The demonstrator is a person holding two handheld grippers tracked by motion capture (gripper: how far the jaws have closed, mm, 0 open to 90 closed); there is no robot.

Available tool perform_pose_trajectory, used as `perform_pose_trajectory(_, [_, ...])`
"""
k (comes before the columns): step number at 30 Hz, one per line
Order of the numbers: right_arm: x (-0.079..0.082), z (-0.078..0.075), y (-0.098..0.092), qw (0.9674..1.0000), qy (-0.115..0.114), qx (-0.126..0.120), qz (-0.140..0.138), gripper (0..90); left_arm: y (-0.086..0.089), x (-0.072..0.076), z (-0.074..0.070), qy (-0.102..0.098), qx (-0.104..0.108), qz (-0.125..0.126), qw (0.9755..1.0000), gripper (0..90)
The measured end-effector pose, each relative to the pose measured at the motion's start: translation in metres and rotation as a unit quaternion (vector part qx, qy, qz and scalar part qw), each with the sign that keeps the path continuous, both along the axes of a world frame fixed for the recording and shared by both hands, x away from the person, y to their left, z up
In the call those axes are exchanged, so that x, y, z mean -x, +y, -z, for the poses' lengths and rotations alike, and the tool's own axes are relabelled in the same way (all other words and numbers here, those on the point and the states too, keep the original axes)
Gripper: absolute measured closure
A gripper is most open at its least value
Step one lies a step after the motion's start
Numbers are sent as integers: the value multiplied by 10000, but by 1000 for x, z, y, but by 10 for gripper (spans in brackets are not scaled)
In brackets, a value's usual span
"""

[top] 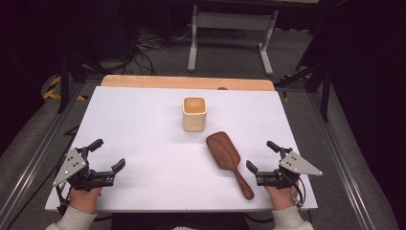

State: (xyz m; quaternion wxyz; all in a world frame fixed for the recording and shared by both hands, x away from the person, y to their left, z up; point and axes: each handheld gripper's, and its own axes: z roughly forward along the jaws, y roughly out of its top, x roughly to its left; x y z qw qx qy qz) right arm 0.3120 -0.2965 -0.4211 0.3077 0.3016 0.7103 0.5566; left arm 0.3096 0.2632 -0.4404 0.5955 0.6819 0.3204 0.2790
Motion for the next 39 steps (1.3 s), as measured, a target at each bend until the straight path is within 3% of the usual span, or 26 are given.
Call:
perform_pose_trajectory(12, [1, -4, 0, 10000, 12, 19, -51, 24, 1, -2, -2, 66, -128, 53, 9999, 8])
perform_pose_trajectory(23, [1, -5, 1, 9999, 30, 32, -108, 29, 4, -2, -3, 86, -118, 43, 9999, 11])
perform_pose_trajectory(27, [1, -5, 3, 9999, 38, 79, -128, 29, 5, -3, -6, 204, -275, 129, 9993, 18])
perform_pose_trajectory(39, [-7, -13, 18, 9984, 242, 226, -448, 63, 5, -1, -8, 198, -390, 162, 9989, 26])
